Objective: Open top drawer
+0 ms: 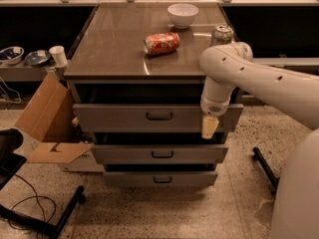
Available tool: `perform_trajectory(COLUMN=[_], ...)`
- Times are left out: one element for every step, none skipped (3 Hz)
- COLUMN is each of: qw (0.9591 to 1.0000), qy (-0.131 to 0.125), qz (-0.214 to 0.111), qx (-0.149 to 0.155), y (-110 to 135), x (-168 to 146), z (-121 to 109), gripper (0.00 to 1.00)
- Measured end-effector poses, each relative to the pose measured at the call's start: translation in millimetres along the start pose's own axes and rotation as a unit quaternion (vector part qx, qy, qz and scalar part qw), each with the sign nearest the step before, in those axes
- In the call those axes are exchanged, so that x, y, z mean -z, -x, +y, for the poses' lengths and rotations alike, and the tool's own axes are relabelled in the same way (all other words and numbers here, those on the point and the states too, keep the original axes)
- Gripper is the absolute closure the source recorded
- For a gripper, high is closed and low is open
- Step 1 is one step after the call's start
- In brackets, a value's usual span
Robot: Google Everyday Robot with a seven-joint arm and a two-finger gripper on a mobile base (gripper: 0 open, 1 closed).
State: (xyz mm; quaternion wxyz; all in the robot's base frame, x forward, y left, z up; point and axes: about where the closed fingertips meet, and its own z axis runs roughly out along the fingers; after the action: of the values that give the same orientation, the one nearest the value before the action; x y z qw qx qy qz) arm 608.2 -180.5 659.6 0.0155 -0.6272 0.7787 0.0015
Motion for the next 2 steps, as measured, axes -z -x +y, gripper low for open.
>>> perform_trajectory(qw=[1.0,1.0], qy=[0.001,0.001], qz=[0.001,0.001], qx=[-0.001,-0.001], y=[-0.6,-0.4], x=[7.3,15.7], z=[0.4,0.3], gripper=[0.66,0.88])
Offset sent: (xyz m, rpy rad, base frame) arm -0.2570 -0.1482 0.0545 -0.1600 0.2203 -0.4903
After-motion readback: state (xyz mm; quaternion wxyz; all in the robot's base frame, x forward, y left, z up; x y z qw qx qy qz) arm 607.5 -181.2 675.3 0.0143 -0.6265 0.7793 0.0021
